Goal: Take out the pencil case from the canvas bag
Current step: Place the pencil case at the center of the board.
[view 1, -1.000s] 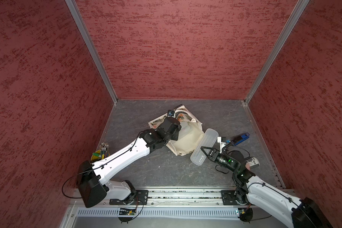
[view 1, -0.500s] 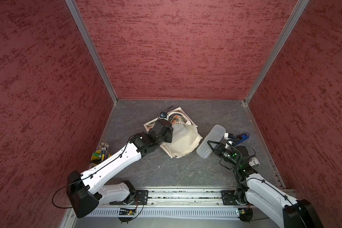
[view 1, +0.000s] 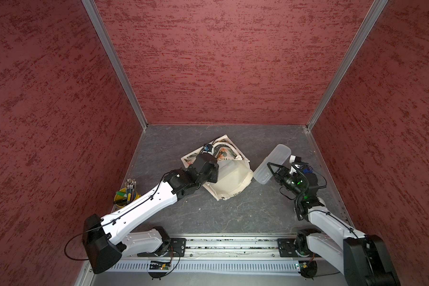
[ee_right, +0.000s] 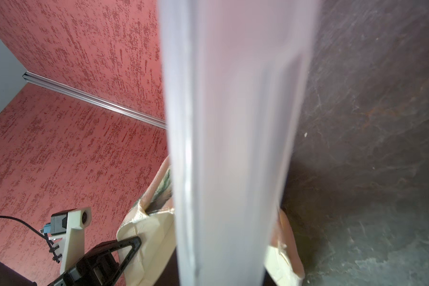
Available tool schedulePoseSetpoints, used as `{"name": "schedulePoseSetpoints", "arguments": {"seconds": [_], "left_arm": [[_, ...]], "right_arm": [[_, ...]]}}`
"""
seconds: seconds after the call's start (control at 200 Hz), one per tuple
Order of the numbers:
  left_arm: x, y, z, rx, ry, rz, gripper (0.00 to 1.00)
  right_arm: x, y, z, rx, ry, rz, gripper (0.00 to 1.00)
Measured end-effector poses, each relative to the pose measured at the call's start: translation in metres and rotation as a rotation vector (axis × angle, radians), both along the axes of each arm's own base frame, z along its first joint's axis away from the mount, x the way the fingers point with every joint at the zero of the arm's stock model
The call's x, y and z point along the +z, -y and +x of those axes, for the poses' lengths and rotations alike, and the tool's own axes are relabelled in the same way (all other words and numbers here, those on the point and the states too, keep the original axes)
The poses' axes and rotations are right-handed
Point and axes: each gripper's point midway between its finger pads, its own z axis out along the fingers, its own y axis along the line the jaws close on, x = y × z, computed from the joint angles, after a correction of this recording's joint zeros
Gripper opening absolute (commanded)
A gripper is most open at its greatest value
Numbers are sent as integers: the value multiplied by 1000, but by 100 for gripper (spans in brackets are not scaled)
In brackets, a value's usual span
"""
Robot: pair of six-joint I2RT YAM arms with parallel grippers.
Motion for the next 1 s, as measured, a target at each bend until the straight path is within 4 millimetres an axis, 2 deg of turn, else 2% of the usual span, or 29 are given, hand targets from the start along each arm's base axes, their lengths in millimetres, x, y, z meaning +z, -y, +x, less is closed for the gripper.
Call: {"name": "schedulePoseSetpoints", "arguments": {"seconds": [0.12, 0.25, 0.396, 0.852, 0.997], "left_arm": [[-3, 4, -3, -15, 2, -1, 0], [-6, 8, -8, -28, 2, -2, 0], [-1, 13, -9, -41, 18, -21, 0], [5, 14, -18, -73, 42, -28, 0], [5, 15, -20, -80, 42, -30, 0]], "right_arm": [[0, 9, 12, -27, -1, 7, 28], [-11, 18, 24, -56, -32, 8, 28], [-24, 25, 39, -80, -75, 4, 28], [-12, 42, 96, -167, -62, -8, 29], [-20, 48, 120, -188, -90, -1, 30]]}}
